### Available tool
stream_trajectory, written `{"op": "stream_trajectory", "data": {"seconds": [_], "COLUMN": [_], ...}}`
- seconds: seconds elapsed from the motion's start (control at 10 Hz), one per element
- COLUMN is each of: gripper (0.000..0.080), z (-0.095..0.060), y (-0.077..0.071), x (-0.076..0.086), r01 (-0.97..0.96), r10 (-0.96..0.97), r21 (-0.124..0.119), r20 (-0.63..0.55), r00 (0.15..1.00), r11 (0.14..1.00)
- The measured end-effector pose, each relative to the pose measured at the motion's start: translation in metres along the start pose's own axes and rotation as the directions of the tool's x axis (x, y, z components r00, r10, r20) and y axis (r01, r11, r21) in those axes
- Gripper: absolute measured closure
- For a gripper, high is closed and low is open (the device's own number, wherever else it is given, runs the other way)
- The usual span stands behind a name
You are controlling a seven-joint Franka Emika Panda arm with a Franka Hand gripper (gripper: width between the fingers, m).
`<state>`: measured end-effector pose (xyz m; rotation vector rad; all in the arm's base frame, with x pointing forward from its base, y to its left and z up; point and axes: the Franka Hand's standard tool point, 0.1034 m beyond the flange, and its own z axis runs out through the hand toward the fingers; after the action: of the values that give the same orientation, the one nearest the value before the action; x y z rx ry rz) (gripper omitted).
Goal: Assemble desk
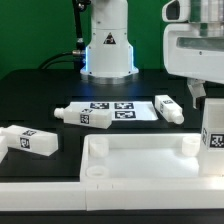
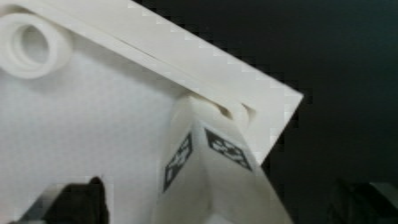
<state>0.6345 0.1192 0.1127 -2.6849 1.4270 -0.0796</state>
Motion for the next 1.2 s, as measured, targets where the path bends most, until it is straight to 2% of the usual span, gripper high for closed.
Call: {"op": "stream_trajectory", "data": {"seconds": [0.1, 0.2, 0.3, 0.4, 0.5, 0.7, 0.8, 0.9, 1.0, 1.1, 1.2], "gripper": [0.0159, 0.0151, 0.0151, 0.0151, 0.0151, 0.0151, 0.0244, 0.0426, 0.0513, 0.0513, 0.0513], "z": [0.0001, 0.0008, 0.0019, -0.0022, 0.0042, 0.0033, 0.0035, 0.0035, 0.0030, 0.0015, 0.0013], "y": [0.0004, 0.0007, 0.0006, -0.0040, 0.0002, -0.0006, -0.0005, -0.0004, 0.0004, 0.0015, 0.0021], "x": [0.0004, 0.0002, -0.0001, 0.0068, 0.0052, 0.0061, 0.0060, 0.0063, 0.0057, 0.0045, 0.0028], "r01": [0.049, 0.178, 0.387, 0.562, 0.636, 0.620, 0.611, 0.610, 0.486, 0.308, 0.104], "r10": [-0.049, -0.178, -0.387, -0.562, -0.636, -0.620, -0.611, -0.610, -0.486, -0.308, -0.105], "r21": [0.000, -0.005, -0.021, -0.010, -0.012, -0.010, -0.010, -0.010, -0.010, -0.014, -0.014], "r20": [0.000, -0.003, -0.010, -0.024, -0.031, -0.033, -0.033, -0.033, -0.031, -0.028, -0.034], "r00": [0.999, 0.984, 0.922, 0.827, 0.771, 0.784, 0.791, 0.792, 0.873, 0.951, 0.994], "r11": [0.999, 0.984, 0.922, 0.827, 0.772, 0.784, 0.792, 0.792, 0.874, 0.951, 0.994]}}
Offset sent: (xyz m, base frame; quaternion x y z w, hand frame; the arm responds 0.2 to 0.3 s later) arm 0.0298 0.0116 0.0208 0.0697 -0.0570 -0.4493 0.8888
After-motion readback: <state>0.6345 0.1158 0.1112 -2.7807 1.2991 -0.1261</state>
